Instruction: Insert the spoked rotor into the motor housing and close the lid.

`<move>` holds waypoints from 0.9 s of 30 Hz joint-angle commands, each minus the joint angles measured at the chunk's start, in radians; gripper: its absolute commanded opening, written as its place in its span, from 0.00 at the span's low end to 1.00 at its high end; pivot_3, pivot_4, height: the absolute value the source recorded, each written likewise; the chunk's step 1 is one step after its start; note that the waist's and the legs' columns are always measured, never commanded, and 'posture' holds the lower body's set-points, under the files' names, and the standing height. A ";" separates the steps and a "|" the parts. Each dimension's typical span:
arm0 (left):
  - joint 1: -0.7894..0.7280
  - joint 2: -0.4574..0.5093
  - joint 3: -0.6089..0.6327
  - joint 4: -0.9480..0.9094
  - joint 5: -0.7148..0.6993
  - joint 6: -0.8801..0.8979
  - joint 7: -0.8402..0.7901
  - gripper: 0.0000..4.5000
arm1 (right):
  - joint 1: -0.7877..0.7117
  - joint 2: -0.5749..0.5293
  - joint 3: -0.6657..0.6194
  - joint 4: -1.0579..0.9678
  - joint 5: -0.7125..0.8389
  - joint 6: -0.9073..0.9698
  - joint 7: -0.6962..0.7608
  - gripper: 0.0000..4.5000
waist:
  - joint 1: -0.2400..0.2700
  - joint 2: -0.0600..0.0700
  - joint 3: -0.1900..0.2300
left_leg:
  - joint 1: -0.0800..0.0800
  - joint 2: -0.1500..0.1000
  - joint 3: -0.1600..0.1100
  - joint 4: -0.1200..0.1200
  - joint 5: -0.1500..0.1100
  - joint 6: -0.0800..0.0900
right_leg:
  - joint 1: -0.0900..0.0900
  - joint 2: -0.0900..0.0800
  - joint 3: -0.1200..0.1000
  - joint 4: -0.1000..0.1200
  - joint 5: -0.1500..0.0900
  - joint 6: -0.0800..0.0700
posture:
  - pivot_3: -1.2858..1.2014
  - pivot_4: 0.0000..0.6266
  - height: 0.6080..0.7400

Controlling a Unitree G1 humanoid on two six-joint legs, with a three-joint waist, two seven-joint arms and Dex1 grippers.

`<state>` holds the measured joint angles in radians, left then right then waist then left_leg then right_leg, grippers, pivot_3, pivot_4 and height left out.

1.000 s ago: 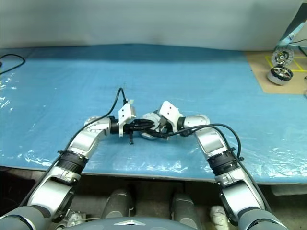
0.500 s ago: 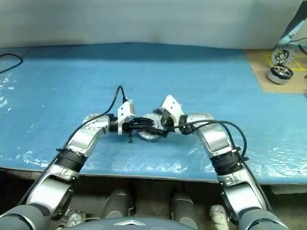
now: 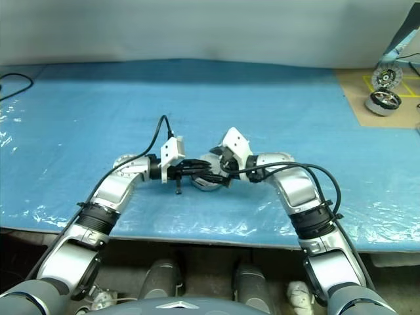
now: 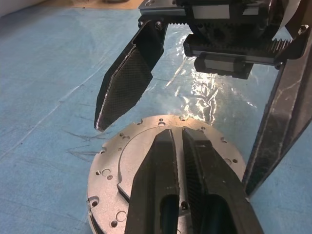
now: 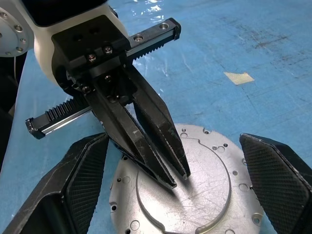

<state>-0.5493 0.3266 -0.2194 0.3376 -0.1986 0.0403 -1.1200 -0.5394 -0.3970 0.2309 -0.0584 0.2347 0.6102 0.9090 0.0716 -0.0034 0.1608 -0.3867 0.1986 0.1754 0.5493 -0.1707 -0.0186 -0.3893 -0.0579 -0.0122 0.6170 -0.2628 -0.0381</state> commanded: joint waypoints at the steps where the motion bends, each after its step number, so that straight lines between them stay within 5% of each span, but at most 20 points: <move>1: 0.053 0.003 0.003 -0.056 -0.066 0.106 -0.043 0.08 | -0.075 -0.001 -0.118 -0.099 0.060 -0.087 -0.021 1.00 | -0.001 0.000 0.000 | 0.000 0.000 0.000 0.000 0.000 0.000 | 0.000 0.000 0.000 0.000 0.000 0.000 | 0.52 0.24 1.00; 6: 0.075 0.059 0.082 -0.202 -0.190 0.248 -0.052 0.08 | -0.047 -0.013 -0.080 -0.083 0.046 -0.116 -0.017 1.00 | -0.001 0.000 0.000 | 0.000 0.000 0.000 0.001 0.000 0.000 | -0.001 0.000 0.000 0.002 0.000 0.000 | 0.52 0.24 1.00; 13: 0.142 0.184 0.094 -0.219 -0.138 0.189 -0.061 0.08 | -0.038 -0.027 0.011 0.056 -0.021 -0.233 -0.015 1.00 | -0.003 0.000 0.001 | 0.000 0.000 0.000 0.001 0.000 0.000 | -0.001 0.000 0.001 0.002 0.000 0.000 | 0.52 0.24 1.00; 27: 0.107 0.129 0.177 -0.145 -0.162 0.126 0.058 0.08 | -0.035 -0.088 0.021 0.041 -0.021 -0.230 0.087 1.00 | -0.002 0.000 0.001 | 0.000 0.000 0.000 0.005 0.000 0.000 | -0.001 0.000 0.001 0.005 0.000 0.000 | 0.52 0.24 1.00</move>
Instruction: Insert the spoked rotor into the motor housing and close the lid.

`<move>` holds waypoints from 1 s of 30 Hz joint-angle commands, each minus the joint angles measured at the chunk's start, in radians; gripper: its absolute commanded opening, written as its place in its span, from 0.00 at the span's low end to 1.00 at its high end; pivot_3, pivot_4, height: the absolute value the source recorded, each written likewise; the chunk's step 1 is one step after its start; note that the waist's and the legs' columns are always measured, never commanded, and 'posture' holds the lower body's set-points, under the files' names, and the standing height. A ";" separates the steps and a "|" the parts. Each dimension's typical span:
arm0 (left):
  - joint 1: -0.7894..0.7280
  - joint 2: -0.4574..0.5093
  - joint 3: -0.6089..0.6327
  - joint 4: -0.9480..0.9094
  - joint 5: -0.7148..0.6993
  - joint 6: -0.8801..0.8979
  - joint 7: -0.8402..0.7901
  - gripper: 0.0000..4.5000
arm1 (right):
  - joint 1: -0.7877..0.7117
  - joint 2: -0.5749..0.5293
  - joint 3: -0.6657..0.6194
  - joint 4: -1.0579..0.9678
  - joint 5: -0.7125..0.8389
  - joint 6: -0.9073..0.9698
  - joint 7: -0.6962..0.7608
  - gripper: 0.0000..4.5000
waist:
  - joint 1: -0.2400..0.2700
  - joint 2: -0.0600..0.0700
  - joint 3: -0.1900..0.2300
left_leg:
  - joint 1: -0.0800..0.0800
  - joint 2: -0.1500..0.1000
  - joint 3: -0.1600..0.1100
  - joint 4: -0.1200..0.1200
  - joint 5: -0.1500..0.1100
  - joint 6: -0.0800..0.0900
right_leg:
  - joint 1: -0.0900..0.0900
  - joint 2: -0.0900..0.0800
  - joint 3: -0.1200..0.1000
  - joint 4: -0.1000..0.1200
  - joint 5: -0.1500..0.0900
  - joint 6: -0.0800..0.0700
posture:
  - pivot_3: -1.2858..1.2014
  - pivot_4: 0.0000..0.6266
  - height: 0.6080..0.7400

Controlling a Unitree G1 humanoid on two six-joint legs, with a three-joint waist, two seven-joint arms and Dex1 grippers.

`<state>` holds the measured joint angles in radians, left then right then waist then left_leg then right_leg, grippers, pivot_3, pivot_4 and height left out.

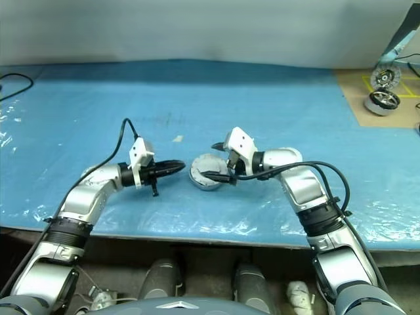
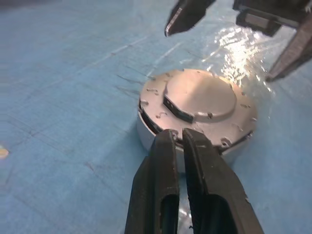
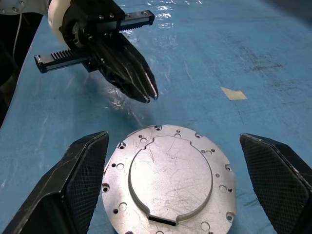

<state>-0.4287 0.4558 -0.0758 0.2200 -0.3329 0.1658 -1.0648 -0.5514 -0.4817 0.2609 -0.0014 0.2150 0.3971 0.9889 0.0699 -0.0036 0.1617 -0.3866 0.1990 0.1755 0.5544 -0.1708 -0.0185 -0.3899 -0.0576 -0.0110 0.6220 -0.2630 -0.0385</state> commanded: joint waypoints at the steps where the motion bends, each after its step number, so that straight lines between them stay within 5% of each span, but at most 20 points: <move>1: -0.014 -0.001 0.039 -0.031 -0.034 0.003 0.002 0.08 | -0.026 -0.001 -0.006 -0.007 -0.007 -0.021 0.007 1.00 | -0.001 0.000 0.000 | 0.000 0.000 0.000 0.000 0.000 0.000 | 0.000 0.000 0.000 0.000 0.000 0.000 | 0.52 0.24 1.00; 7: -0.007 0.006 0.052 -0.062 -0.063 0.036 -0.011 0.08 | -0.029 0.022 0.028 0.091 -0.075 -0.101 -0.002 0.96 | 0.000 0.000 0.000 | 0.000 0.000 0.000 0.002 0.000 0.000 | 0.000 0.000 0.000 0.001 0.000 -0.001 | 0.52 0.24 1.00; 14: 0.006 0.007 0.046 -0.070 -0.048 0.034 -0.007 0.08 | -0.036 0.050 0.029 0.115 -0.082 -0.121 -0.001 0.47 | 0.000 0.000 0.000 | -0.001 0.000 0.000 0.003 0.000 0.000 | 0.000 0.000 0.000 0.001 0.000 -0.001 | 0.52 0.24 1.00; 25: 0.011 0.011 0.037 -0.050 -0.032 0.029 -0.011 0.08 | -0.037 0.064 0.008 0.123 -0.063 -0.107 0.014 0.47 | 0.000 0.000 0.000 | -0.001 0.001 0.000 0.003 0.000 0.000 | 0.000 0.000 0.000 0.001 -0.001 -0.001 | 0.52 0.24 1.00; 30: 0.012 0.008 0.036 -0.050 -0.031 0.030 -0.009 0.08 | -0.044 0.064 -0.003 0.135 -0.069 -0.103 0.006 0.81 | 0.000 0.000 0.000 | -0.001 0.001 0.000 0.003 0.000 0.000 | 0.000 0.000 0.000 0.001 -0.001 -0.001 | 0.52 0.24 1.00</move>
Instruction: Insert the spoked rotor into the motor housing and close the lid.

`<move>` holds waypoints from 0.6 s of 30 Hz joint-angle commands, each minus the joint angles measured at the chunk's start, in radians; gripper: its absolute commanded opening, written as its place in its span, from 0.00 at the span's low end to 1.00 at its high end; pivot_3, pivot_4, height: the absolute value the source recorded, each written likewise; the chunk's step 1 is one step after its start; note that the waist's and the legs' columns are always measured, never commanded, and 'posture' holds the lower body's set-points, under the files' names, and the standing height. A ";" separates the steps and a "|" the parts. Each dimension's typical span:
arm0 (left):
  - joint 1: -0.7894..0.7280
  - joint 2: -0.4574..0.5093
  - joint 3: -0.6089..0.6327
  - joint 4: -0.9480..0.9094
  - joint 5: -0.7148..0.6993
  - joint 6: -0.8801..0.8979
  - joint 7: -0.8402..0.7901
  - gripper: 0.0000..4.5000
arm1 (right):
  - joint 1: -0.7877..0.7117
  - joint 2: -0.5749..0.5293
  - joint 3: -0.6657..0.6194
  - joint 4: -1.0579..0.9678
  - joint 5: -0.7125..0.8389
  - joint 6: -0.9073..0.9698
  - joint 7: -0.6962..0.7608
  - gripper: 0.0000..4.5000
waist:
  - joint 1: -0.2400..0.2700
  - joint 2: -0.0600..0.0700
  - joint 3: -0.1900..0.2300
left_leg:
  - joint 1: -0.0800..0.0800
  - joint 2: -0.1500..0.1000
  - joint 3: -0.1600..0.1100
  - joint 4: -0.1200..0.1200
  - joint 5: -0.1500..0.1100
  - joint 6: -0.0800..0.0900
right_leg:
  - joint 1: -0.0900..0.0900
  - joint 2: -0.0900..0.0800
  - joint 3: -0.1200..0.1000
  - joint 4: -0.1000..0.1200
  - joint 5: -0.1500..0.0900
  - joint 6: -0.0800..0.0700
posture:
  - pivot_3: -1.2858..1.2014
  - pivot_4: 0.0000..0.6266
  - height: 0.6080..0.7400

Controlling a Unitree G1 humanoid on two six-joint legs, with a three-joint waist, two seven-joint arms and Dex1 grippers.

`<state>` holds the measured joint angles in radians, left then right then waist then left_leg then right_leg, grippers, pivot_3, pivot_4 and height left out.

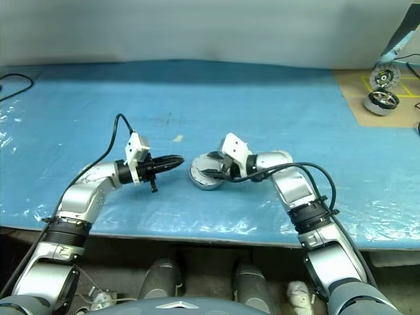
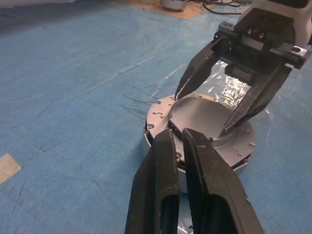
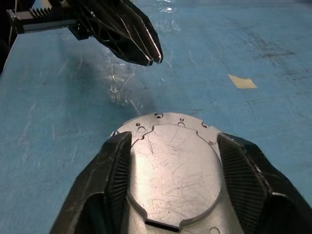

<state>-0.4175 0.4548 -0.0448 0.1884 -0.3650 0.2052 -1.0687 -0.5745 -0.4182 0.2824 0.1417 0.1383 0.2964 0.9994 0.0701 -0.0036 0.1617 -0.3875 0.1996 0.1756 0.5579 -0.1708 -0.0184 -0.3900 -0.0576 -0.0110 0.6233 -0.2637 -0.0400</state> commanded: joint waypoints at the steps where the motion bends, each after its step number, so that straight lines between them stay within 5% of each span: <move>1: 0.001 0.008 0.005 -0.018 0.002 -0.009 -0.005 0.08 | -0.020 -0.001 -0.022 -0.007 0.005 -0.003 -0.005 0.88 | 0.000 0.000 0.000 | 0.000 0.000 0.000 0.000 0.000 0.000 | 0.000 0.000 0.000 0.000 0.000 0.000 | 0.52 0.24 1.00; 2: 0.000 0.007 0.004 -0.018 0.002 -0.009 -0.004 0.08 | -0.018 -0.001 -0.019 -0.008 0.004 -0.003 -0.005 0.95 | 0.000 0.000 0.000 | 0.000 0.000 0.000 0.000 0.000 0.000 | 0.000 0.000 0.000 0.000 0.000 0.000 | 0.52 0.24 1.00; 18: 0.043 0.037 -0.007 -0.056 0.004 -0.007 -0.044 0.08 | 0.013 -0.002 0.017 0.045 -0.050 -0.061 -0.003 0.95 | 0.000 0.000 0.000 | 0.000 0.000 0.000 0.000 0.000 0.000 | 0.000 0.000 0.000 0.000 0.000 0.000 | 0.52 0.24 1.00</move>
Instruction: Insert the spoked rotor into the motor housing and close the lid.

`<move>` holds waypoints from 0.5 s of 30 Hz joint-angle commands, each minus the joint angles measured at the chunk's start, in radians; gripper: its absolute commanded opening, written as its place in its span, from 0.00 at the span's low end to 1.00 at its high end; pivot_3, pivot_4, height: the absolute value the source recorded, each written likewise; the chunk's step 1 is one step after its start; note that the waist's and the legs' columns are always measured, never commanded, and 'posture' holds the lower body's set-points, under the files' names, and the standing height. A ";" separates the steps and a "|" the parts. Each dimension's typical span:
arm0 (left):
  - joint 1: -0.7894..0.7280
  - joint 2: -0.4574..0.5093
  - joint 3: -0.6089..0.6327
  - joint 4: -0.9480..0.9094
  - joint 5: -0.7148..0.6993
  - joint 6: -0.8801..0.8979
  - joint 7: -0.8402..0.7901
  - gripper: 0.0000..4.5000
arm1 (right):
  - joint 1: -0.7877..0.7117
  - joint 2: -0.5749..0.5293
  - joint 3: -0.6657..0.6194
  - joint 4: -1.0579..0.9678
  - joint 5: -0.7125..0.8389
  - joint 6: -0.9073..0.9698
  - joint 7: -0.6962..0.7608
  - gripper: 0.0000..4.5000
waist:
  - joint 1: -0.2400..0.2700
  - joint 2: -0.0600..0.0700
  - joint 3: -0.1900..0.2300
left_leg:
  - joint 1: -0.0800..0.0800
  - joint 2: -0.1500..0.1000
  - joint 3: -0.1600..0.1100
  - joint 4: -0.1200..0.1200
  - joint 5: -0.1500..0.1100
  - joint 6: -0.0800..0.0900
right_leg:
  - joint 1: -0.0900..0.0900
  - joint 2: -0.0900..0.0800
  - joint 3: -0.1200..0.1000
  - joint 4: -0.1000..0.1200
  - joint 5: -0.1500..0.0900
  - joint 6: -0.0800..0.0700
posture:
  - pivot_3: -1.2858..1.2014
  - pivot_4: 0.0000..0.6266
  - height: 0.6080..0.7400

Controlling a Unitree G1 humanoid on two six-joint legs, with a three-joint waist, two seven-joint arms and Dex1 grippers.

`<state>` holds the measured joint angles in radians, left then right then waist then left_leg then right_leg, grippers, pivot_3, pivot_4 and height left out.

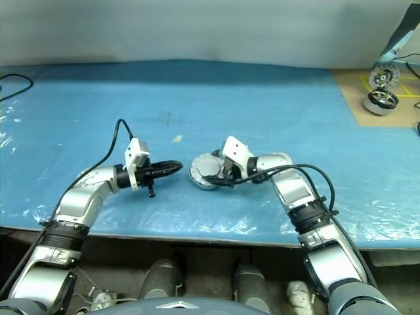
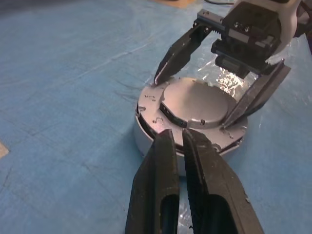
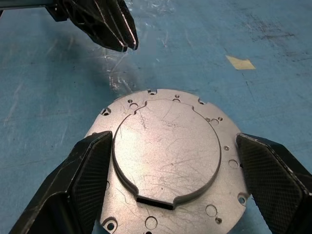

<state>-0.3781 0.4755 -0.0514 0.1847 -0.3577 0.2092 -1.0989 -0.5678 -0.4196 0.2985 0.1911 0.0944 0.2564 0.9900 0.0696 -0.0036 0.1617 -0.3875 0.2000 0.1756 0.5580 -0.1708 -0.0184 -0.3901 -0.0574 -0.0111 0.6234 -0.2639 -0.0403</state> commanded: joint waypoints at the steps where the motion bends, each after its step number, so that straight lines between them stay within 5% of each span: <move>1: 0.008 0.018 -0.003 -0.054 0.002 -0.020 -0.018 0.08 | 0.008 -0.001 0.005 -0.002 -0.009 -0.025 0.008 0.95 | 0.001 0.000 0.000 | 0.000 0.000 0.000 0.000 0.000 0.000 | 0.000 0.000 0.000 0.000 0.000 -0.001 | 0.52 0.24 1.00; 4: 0.014 0.018 -0.007 -0.057 0.009 -0.030 -0.023 0.08 | 0.008 0.005 0.005 0.005 -0.009 -0.028 0.010 0.95 | 0.000 0.000 0.000 | 0.000 0.000 0.000 0.001 0.000 0.000 | 0.000 0.000 0.000 0.000 -0.001 -0.002 | 0.52 0.24 1.00; 9: 0.026 0.024 -0.015 -0.073 0.010 -0.047 -0.035 0.08 | 0.007 0.007 0.000 0.005 -0.002 -0.025 0.020 0.67 | 0.000 0.000 0.000 | 0.000 0.000 0.000 0.001 0.000 0.000 | 0.000 0.000 0.000 0.000 -0.001 -0.002 | 0.52 0.24 1.00; 15: 0.037 0.028 -0.022 -0.072 0.025 -0.080 -0.043 0.08 | -0.005 0.019 -0.017 0.011 0.015 0.015 0.013 0.65 | 0.000 0.000 0.000 | 0.000 0.000 0.000 0.001 0.000 0.000 | 0.001 0.000 0.000 0.000 -0.001 -0.002 | 0.52 0.24 1.00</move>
<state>-0.3446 0.4967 -0.0760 0.1467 -0.3302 0.1497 -1.1345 -0.5669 -0.4039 0.2956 0.2016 0.0978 0.2596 1.0010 0.0699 -0.0036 0.1617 -0.3872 0.2001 0.1756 0.5588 -0.1708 -0.0184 -0.3896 -0.0575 -0.0110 0.6235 -0.2651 -0.0424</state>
